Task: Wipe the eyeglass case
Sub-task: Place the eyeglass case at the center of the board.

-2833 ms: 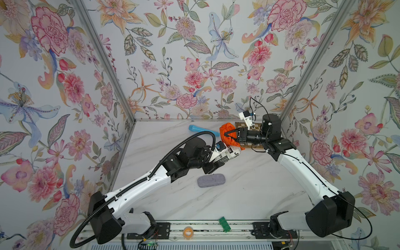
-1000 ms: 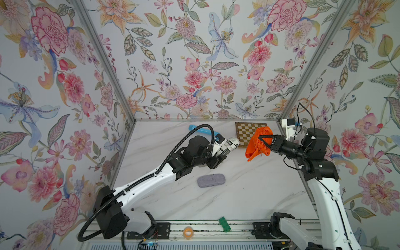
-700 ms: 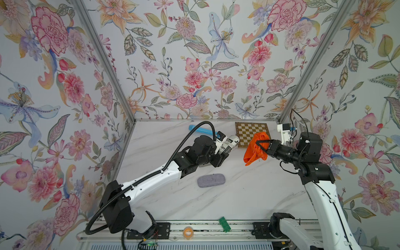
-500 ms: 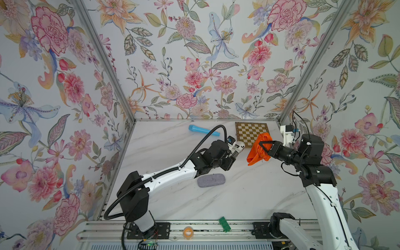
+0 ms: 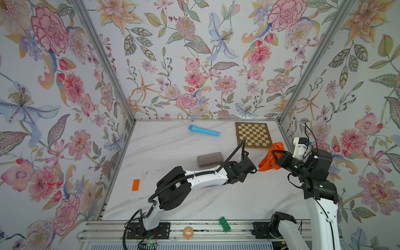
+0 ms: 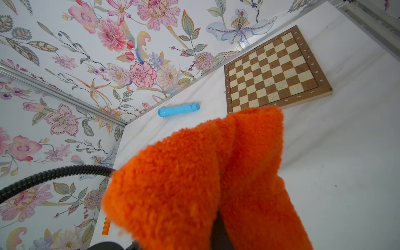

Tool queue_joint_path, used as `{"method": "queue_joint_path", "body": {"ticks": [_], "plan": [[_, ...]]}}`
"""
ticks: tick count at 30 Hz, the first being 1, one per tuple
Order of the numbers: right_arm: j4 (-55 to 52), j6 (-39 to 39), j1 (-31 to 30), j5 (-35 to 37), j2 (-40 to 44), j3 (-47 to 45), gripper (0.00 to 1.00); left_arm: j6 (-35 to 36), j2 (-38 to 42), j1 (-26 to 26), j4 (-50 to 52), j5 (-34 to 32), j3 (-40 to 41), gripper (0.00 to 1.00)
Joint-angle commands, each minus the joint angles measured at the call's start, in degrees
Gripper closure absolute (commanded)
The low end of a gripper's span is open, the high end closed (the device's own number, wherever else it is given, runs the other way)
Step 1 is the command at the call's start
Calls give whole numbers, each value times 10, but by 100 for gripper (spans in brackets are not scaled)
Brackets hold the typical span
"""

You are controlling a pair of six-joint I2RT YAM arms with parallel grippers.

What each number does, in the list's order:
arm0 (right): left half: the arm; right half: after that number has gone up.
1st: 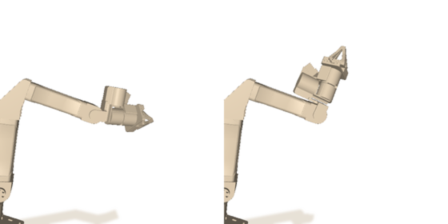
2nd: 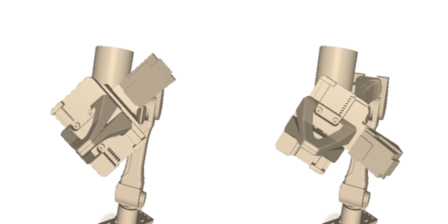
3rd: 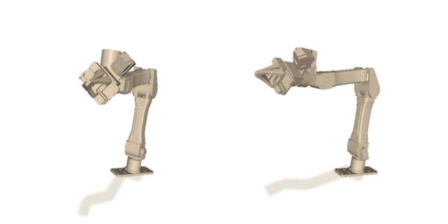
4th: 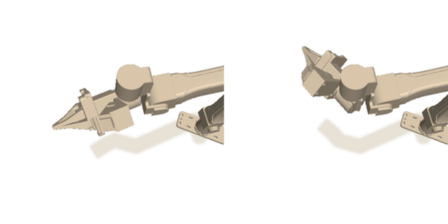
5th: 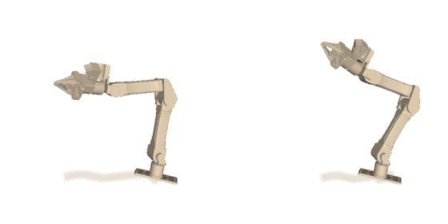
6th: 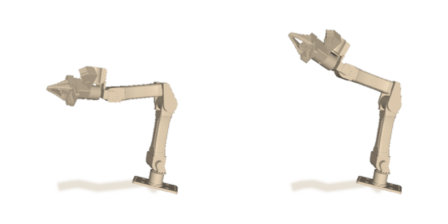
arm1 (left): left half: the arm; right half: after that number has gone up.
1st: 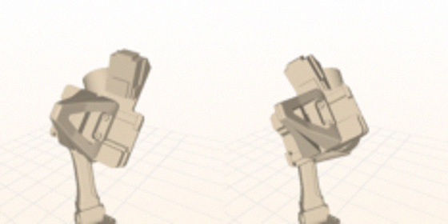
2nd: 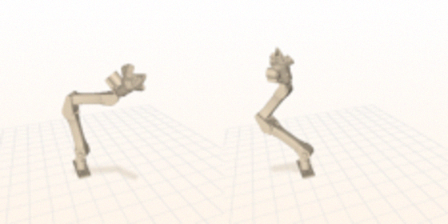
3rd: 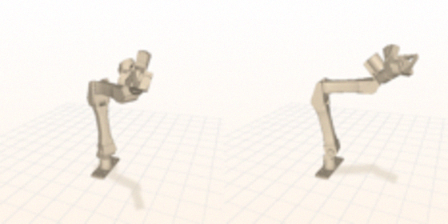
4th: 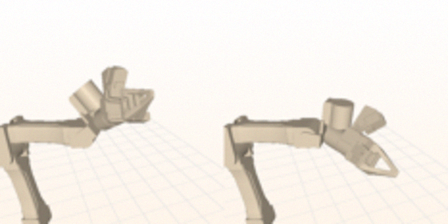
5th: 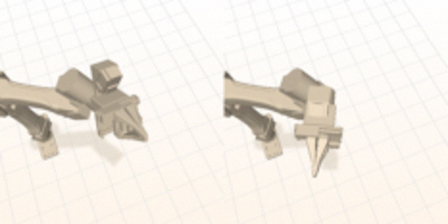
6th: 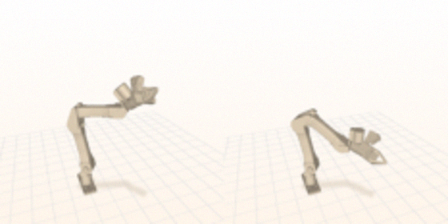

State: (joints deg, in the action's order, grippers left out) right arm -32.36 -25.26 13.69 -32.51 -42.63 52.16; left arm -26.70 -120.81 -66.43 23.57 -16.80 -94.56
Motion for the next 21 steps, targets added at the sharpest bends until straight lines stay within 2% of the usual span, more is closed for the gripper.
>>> {"method": "queue_joint_path", "body": {"ticks": [1, 4, 7, 14, 21], "plan": [[6, 12, 5, -11, 14, -13, 100, -49, -31, -1, 39, -13, -31, 73], [8, 10, 5, -8, 26, -28, 100, -71, -49, -4, 53, 23, -39, 73], [8, 9, 6, -7, 31, -33, 100, -87, -57, -9, 66, 21, -41, 72], [27, -2, 6, -16, 25, -48, 100, -80, -84, -10, 77, 42, -50, 62], [37, -5, 6, -21, 17, -49, 100, -93, -84, -11, 73, 74, -50, 38]]}}
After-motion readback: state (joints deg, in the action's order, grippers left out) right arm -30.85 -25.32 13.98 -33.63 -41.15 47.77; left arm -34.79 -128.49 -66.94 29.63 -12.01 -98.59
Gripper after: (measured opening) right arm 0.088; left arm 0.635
